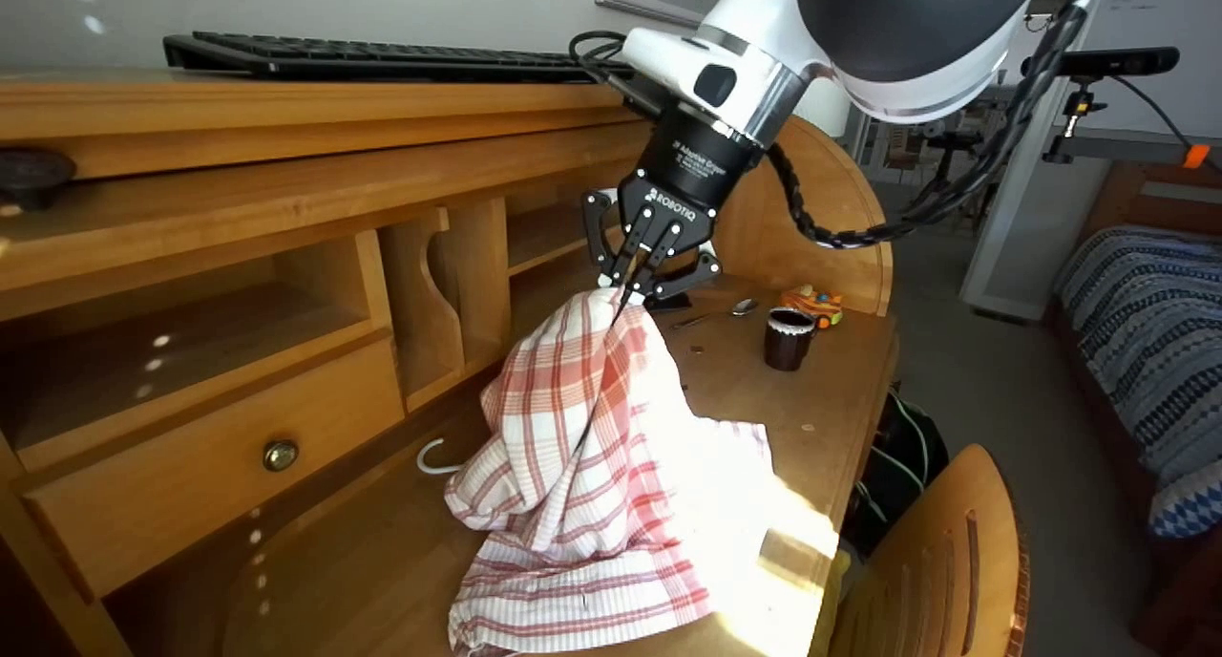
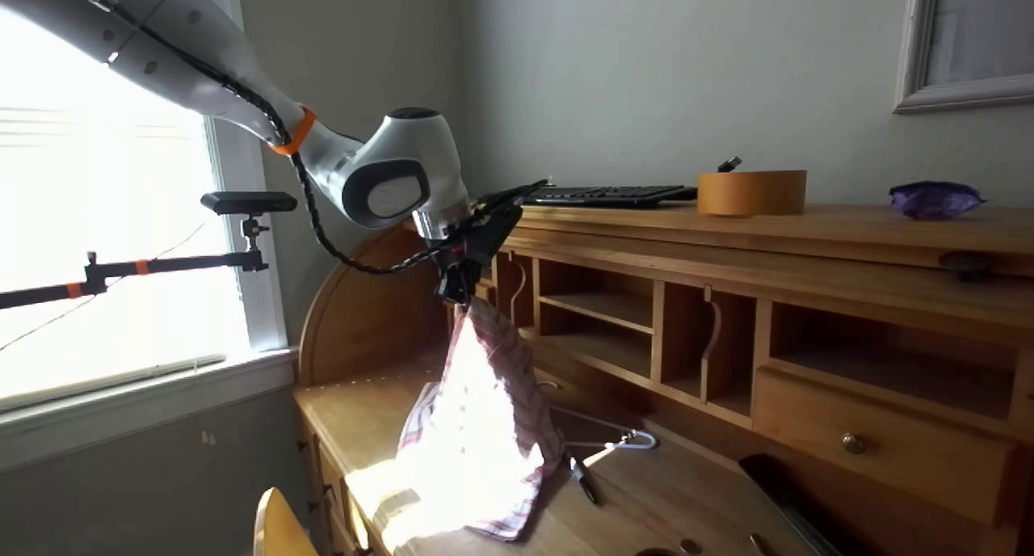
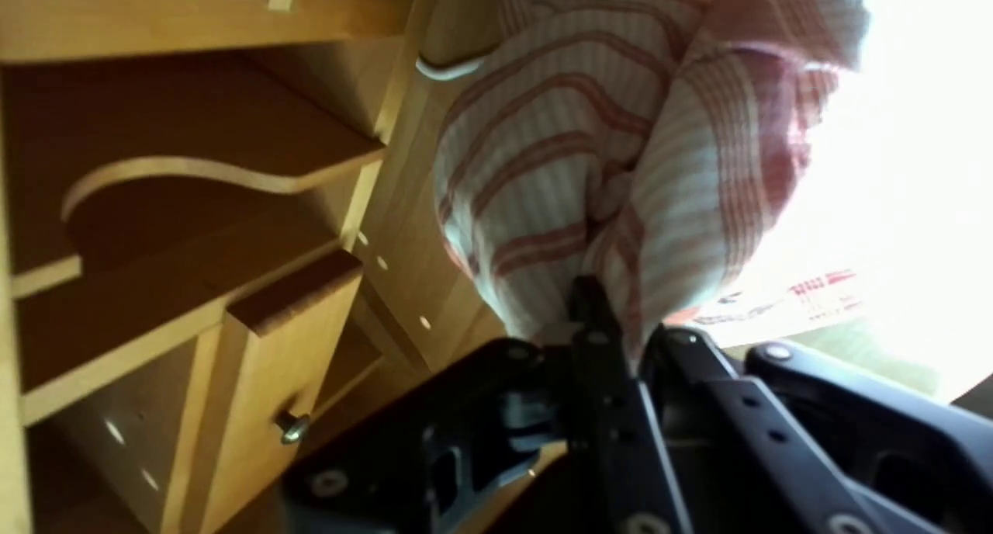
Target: Move the cloth
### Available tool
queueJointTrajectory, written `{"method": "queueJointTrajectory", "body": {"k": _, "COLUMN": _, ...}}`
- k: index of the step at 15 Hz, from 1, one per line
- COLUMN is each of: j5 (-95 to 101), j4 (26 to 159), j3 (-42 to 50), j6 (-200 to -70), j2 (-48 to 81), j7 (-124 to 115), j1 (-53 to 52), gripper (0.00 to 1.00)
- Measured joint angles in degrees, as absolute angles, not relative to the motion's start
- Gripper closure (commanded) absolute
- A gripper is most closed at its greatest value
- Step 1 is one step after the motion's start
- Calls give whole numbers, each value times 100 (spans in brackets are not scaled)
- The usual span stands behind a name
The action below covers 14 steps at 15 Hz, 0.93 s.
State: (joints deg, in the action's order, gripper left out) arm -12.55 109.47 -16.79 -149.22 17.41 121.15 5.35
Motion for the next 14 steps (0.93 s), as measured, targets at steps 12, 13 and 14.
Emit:
{"method": "queueJointTrajectory", "body": {"k": 12, "j5": -882, "j4": 11919, "j3": -3279, "j6": -15634, "j2": 2308, "j7": 15503, "j1": 1936, "gripper": 98}}
{"method": "queueJointTrajectory", "body": {"k": 13, "j5": -667, "j4": 11936, "j3": -3413, "j6": -15770, "j2": 2447, "j7": 15612, "j1": 2075, "gripper": 98}}
{"method": "queueJointTrajectory", "body": {"k": 14, "j5": -282, "j4": 11954, "j3": -3479, "j6": -15904, "j2": 2586, "j7": 15579, "j1": 2165, "gripper": 98}}
